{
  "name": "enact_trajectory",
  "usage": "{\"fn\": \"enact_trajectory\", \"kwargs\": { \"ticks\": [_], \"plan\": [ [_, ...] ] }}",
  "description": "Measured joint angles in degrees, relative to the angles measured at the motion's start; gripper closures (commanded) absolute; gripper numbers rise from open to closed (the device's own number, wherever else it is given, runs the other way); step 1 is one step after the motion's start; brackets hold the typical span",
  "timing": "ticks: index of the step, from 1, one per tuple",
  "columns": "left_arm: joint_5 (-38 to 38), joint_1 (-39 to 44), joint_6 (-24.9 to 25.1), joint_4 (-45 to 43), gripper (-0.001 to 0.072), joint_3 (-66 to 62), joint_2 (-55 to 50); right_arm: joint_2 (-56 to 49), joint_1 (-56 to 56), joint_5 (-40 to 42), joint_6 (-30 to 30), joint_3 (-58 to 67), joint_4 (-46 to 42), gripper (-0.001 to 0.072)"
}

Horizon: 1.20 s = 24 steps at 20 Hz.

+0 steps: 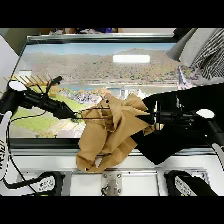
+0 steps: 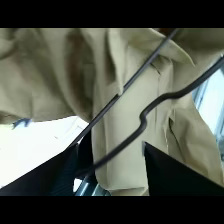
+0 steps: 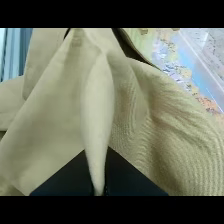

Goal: Fold the clothes and pants, and hang the long-sleeved shirts on hangers.

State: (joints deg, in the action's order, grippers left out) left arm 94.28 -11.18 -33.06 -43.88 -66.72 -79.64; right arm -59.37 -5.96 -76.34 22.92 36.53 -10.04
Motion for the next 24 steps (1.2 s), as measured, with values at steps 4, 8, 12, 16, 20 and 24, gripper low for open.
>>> {"fn": "enact_trajectory", "kwargs": {
  "ticks": [4,8,12,16,20,24],
  "plan": [
    [-3.6,-5.6,-7.6,0.0,0.0301,-3.0,2.3,0.1,0.0,-0.1,-0.5,0.0,1.9,0.0698],
    [-12.5,-9.6,-19.2,0.0,0.0407,-3.9,5.8,0.9,0.0,-0.5,-0.9,0.0,3.1,0.0699],
    [-18.3,-8.7,-26.6,0.1,0.0084,-4.1,7.0,3.0,0.0,-0.8,-1.8,0.0,3.3,0.0699],
    [-20.4,-3.5,-30.7,0.2,0.0078,-4.2,5.1,4.5,0.0,-1.0,-3.7,0.0,1.4,0.0699],
    [-21.7,1.9,-33.6,0.2,0.0078,-4.2,2.4,5.3,0.0,-1.4,-5.0,0.0,-1.4,0.0699],
    [-18.7,6.7,-35.1,0.0,0.0078,-4.2,0.2,5.5,0.0,-2.0,-5.2,0.0,-2.6,0.0699]
  ]
}}
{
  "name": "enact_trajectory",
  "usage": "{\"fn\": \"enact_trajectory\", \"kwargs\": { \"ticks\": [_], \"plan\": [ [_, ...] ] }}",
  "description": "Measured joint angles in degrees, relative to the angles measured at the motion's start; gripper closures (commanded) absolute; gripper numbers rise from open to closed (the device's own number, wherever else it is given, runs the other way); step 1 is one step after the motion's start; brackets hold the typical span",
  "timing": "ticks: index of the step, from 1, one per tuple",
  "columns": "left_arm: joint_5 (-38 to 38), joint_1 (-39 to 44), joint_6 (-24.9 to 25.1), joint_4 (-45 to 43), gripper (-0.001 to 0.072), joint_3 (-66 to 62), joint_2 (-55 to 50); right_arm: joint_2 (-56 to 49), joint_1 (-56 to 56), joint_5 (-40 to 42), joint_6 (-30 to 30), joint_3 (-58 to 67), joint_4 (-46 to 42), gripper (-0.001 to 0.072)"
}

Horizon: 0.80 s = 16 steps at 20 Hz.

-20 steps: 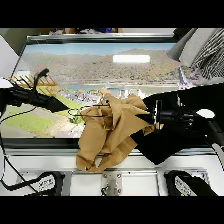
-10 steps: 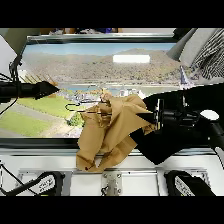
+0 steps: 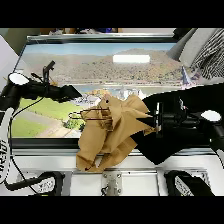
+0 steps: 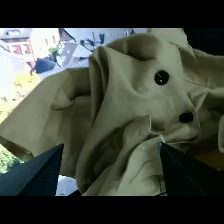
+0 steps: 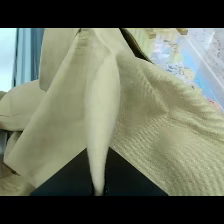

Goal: Fold the clothes and pants, and hang the long-sleeved shirts on hangers.

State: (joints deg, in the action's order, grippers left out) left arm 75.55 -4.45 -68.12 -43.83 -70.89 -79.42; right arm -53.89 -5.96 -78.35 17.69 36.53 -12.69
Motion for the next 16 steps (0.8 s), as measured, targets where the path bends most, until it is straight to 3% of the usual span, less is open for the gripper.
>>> {"fn": "enact_trajectory", "kwargs": {
  "ticks": [9,16],
  "plan": [
    [2.6,11.3,-4.0,-4.4,0.0078,0.0,-0.9,0.0,0.0,-0.3,-0.2,0.0,-0.6,0.0698],
    [-1.4,15.9,-7.4,-8.3,0.0101,0.0,-1.0,0.0,0.0,-0.3,-0.2,0.0,-0.6,0.0698]
  ]
}}
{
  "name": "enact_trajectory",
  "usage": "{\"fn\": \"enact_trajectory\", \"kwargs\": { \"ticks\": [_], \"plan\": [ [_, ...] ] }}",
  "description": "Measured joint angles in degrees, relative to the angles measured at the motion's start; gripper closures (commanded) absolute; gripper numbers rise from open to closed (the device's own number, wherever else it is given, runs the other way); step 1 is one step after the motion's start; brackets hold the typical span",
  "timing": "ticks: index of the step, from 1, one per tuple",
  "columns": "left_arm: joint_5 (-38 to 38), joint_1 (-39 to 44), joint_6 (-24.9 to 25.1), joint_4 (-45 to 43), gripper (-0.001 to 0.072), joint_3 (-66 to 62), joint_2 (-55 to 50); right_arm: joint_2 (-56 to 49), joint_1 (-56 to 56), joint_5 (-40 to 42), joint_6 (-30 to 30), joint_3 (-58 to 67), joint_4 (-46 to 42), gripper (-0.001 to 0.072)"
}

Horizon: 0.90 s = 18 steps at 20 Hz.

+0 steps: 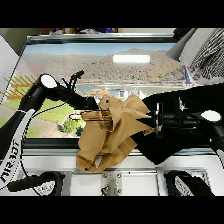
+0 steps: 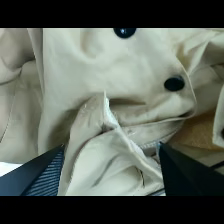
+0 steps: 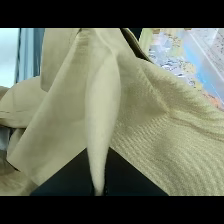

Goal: Fold the clothes and pants, and hang the long-sleeved shirts on hangers.

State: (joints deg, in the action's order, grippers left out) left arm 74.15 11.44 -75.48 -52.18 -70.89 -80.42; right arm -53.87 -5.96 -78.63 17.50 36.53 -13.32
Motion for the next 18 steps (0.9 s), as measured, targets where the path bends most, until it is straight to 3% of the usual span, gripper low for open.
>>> {"fn": "enact_trajectory", "kwargs": {
  "ticks": [8,9,10,11,18],
  "plan": [
    [-1.1,2.3,-2.1,-0.8,0.0107,0.0,-3.0,0.0,0.0,0.0,0.0,0.0,0.0,0.0698],
    [-1.1,2.8,-2.3,-0.8,0.0200,0.0,-3.5,0.0,0.0,0.0,0.0,0.0,0.0,0.0698],
    [-1.1,3.3,-2.6,-1.0,0.0543,0.0,-3.9,0.0,0.0,0.0,0.0,0.0,0.0,0.0698],
    [-0.9,3.6,-2.6,-1.6,0.0693,0.0,-4.2,0.0,0.0,0.0,0.0,0.0,0.0,0.0698],
    [-0.2,0.0,-3.1,-3.4,0.0694,0.0,-2.5,1.4,0.0,-0.1,-1.3,0.0,1.0,0.0698]
  ]
}}
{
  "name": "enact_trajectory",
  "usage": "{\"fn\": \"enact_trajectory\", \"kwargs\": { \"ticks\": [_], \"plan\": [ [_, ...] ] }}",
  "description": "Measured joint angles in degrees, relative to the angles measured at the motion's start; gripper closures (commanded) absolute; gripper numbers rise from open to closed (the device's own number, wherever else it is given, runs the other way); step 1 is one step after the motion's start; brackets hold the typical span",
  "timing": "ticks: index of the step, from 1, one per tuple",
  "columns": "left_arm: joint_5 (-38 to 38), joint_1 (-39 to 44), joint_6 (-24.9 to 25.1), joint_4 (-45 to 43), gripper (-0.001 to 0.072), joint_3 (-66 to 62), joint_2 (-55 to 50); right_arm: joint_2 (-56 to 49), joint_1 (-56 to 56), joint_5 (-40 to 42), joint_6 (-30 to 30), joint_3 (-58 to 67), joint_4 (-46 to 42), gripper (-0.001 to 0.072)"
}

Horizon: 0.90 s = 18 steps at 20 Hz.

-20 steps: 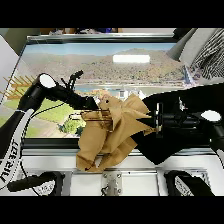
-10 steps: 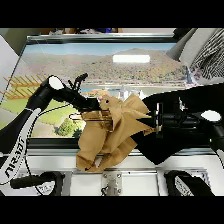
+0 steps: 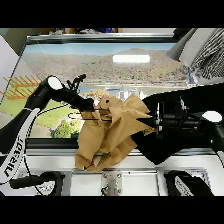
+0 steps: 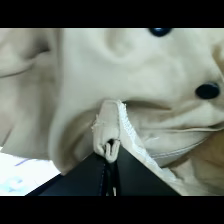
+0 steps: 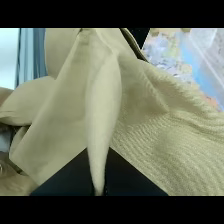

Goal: Fold the clothes and pants, and hang the long-sleeved shirts on hangers.

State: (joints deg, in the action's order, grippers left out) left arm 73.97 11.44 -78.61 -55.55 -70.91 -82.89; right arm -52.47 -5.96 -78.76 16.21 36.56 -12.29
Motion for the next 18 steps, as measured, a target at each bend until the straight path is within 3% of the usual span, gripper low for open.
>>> {"fn": "enact_trajectory", "kwargs": {
  "ticks": [18],
  "plan": [
    [6.8,-10.5,0.6,-5.7,0.0694,0.0,2.1,6.8,-0.1,2.1,-2.8,0.0,4.1,0.0700]
  ]
}}
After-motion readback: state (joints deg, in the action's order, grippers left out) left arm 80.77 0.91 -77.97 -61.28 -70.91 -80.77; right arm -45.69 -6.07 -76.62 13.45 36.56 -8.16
